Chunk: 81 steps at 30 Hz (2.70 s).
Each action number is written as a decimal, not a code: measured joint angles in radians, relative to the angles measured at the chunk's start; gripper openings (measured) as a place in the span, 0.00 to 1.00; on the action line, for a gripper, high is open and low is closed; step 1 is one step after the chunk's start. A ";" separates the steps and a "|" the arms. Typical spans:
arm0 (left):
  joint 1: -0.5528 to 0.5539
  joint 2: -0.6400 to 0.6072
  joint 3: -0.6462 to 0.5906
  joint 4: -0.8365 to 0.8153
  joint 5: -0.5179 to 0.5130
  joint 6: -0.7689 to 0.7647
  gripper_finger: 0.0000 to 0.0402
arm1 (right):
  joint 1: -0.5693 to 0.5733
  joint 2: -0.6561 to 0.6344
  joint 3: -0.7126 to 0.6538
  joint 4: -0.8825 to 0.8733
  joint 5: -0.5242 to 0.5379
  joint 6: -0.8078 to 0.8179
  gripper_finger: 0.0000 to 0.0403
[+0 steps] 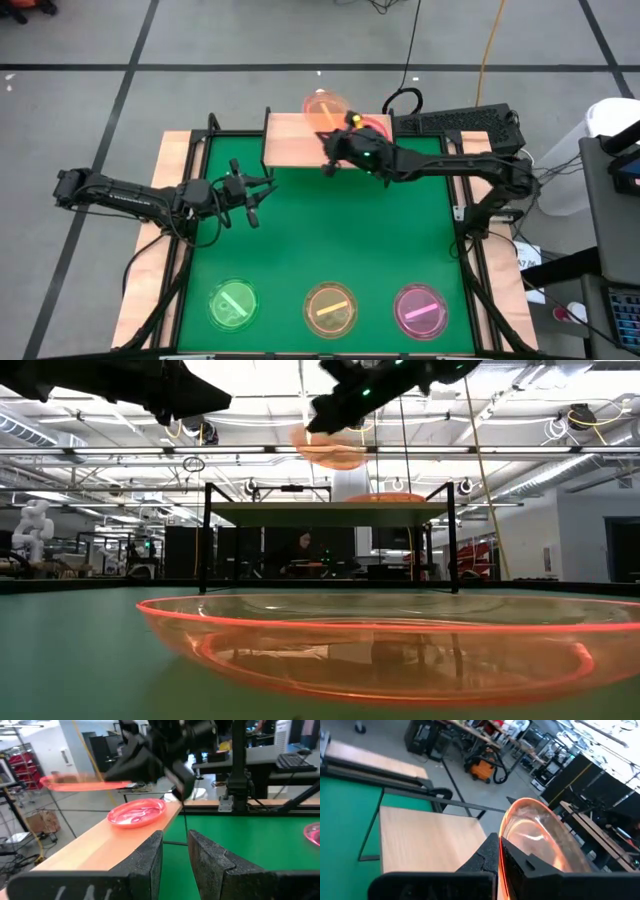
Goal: Place and stack plates onto a shelf
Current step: Put the top orange plate on the shelf, then stack the orange plate on top of the orange plate on the shelf
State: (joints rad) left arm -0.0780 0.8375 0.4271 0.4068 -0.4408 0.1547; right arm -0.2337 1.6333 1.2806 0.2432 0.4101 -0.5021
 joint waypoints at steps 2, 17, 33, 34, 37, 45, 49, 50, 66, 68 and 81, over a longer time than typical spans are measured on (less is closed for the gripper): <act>0.000 0.000 0.000 0.005 -0.006 0.000 0.25 | 0.000 0.055 0.034 0.000 -0.001 -0.022 0.00; 0.000 0.000 0.000 0.013 -0.008 0.005 0.25 | -0.002 0.244 0.095 0.031 -0.057 -0.005 0.00; 0.000 0.000 0.000 0.013 -0.008 0.003 0.25 | 0.000 0.277 0.095 0.035 -0.127 0.045 0.04; 0.000 0.000 0.000 0.013 -0.008 0.003 0.25 | 0.002 0.277 0.095 0.035 -0.127 0.045 0.06; 0.000 0.000 0.000 0.012 -0.008 0.001 0.25 | 0.007 0.277 0.095 0.035 -0.127 0.045 0.14; -0.003 0.000 0.000 -0.004 -0.002 -0.068 0.25 | 0.065 0.165 0.095 -0.062 -0.122 0.043 0.31; -0.026 0.000 0.000 -0.058 0.020 -0.097 0.25 | 0.128 0.041 0.095 -0.263 -0.118 0.081 0.33; -0.037 0.000 0.000 -0.072 0.021 -0.100 0.25 | 0.145 0.007 0.095 -0.315 -0.109 0.102 0.33; -0.227 0.299 0.188 -0.232 0.023 -0.021 0.25 | 0.385 -0.467 -0.359 -0.194 0.063 0.316 0.30; -0.242 0.367 0.218 -0.231 0.034 0.003 0.25 | 0.412 -0.522 -0.463 -0.055 0.064 0.300 0.30; -0.299 0.652 0.253 -0.166 0.284 -0.140 0.25 | 0.513 -0.743 -0.779 0.331 0.063 0.248 0.30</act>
State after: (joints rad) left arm -0.3769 1.4893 0.6804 0.2408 -0.1566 0.0150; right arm 0.2798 0.8900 0.5018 0.5738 0.4735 -0.2538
